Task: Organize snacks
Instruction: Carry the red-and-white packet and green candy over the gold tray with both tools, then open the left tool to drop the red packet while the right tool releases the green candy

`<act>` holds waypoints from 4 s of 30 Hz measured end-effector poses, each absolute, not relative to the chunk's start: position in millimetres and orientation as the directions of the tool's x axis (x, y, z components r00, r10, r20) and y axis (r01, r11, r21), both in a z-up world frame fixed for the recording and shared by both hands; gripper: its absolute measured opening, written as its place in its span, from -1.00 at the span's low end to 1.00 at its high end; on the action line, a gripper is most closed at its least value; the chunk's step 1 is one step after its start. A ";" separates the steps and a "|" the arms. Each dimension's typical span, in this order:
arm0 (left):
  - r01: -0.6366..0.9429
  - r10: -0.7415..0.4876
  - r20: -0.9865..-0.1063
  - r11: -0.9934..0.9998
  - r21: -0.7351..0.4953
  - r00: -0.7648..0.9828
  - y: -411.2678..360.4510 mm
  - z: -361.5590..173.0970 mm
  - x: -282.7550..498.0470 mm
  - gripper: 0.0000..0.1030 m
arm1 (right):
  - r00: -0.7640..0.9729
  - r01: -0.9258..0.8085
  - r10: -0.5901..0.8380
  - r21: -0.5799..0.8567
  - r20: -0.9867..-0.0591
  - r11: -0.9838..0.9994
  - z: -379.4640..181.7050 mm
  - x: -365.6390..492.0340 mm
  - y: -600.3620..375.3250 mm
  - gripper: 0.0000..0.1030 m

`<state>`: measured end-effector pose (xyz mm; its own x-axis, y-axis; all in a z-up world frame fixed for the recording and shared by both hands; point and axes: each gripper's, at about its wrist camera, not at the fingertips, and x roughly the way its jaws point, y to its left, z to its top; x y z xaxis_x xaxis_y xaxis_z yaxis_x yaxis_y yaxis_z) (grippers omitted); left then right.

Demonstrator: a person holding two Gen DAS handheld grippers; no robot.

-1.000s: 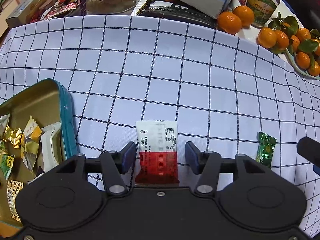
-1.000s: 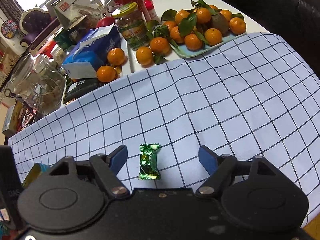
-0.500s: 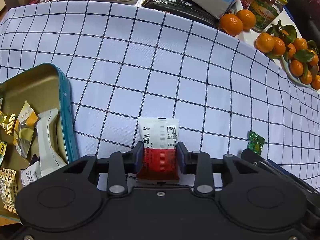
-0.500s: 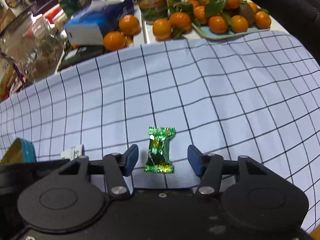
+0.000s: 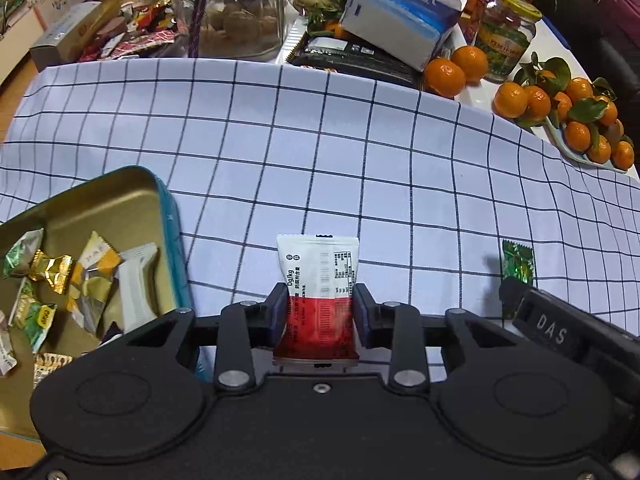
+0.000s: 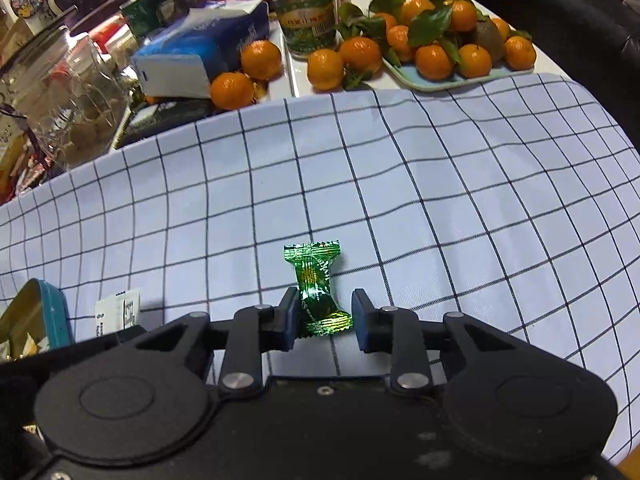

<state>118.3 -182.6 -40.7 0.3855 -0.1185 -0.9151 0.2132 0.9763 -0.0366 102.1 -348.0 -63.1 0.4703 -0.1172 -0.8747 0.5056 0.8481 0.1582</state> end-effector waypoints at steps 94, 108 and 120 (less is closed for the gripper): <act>-0.281 0.096 -0.889 0.959 -0.038 0.447 105.7 21.3 133.3 -0.18 | 0.592 -0.046 0.279 0.314 -0.756 0.948 28.2 50.2 -75.7 -0.44; -0.271 0.118 -0.933 0.962 0.023 0.341 97.8 -3.0 142.8 -0.18 | 0.578 -0.179 0.368 0.327 -0.728 0.928 -2.7 86.6 -78.6 -0.43; -0.249 0.159 -0.942 0.965 0.084 0.297 88.4 -11.5 146.6 -0.09 | 0.583 -0.177 0.383 0.348 -0.717 0.920 -13.7 80.5 -80.1 -0.43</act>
<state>146.6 88.4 -11.5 0.2968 0.1587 -0.9417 -0.2485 0.9649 0.0843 80.5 -80.1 -13.7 0.5825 0.3834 -0.7167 -0.1772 0.9205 0.3484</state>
